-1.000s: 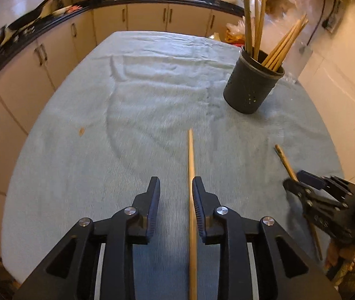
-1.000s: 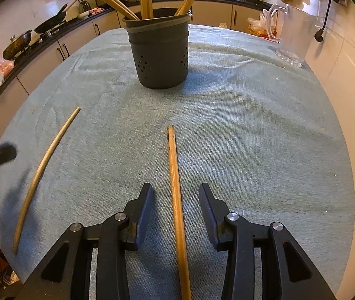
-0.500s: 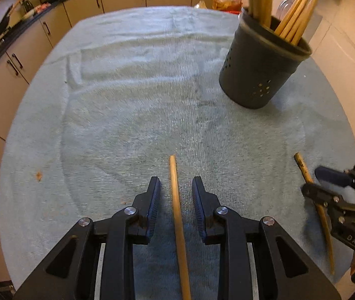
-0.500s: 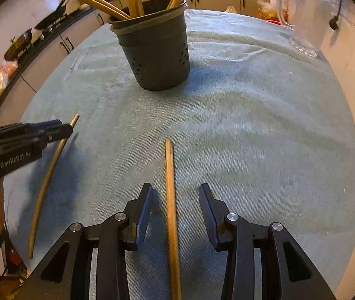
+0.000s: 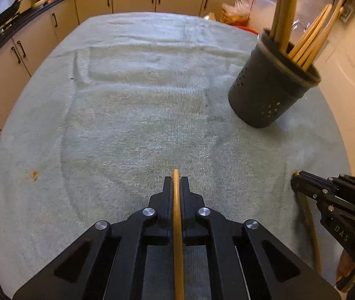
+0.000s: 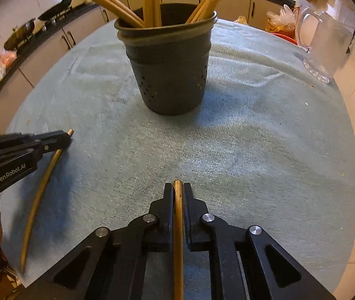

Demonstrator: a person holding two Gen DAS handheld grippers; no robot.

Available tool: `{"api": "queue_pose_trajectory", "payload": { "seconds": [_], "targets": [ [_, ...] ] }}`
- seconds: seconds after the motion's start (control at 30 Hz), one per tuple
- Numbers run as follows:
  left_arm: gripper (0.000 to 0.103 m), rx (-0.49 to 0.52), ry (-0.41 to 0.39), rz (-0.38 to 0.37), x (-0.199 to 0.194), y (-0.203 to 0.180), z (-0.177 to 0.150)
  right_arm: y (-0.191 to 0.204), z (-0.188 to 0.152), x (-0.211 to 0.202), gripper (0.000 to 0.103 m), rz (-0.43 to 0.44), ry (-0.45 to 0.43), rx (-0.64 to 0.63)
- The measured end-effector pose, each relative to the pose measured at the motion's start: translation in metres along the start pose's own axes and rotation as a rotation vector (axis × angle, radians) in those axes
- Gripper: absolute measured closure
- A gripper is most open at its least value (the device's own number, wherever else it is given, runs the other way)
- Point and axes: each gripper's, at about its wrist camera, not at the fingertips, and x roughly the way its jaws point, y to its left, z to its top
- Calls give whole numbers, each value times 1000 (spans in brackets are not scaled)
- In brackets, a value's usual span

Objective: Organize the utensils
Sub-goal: 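Lift held chopsticks with both grippers above the black holder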

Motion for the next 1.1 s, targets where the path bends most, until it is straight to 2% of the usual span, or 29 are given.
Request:
{"api": "queue_pose_trajectory", "payload": {
  "seconds": [0.13,0.37,0.6,0.73,0.9,1.1],
  "targets": [
    [98,4,-72,-36,-32,-3,-4,-2,1,-22,95,36,-81,35],
    [98,9,-268,-75,-106,-17,-8,5,0,-92,95,23,-307,36],
    [98,31,-452,-57,-171,-35,-30,12,-22,-154,95,17,-542,68],
    [98,42,-495,-32,-188,-41,-44,17,-39,-168,95,-3,-623,92],
    [98,52,-549,38,-200,-45,-61,15,-62,-186,95,-32,-697,137],
    [98,37,-544,29,-211,-46,-73,16,-81,-207,95,-37,-749,167]
  ]
}}
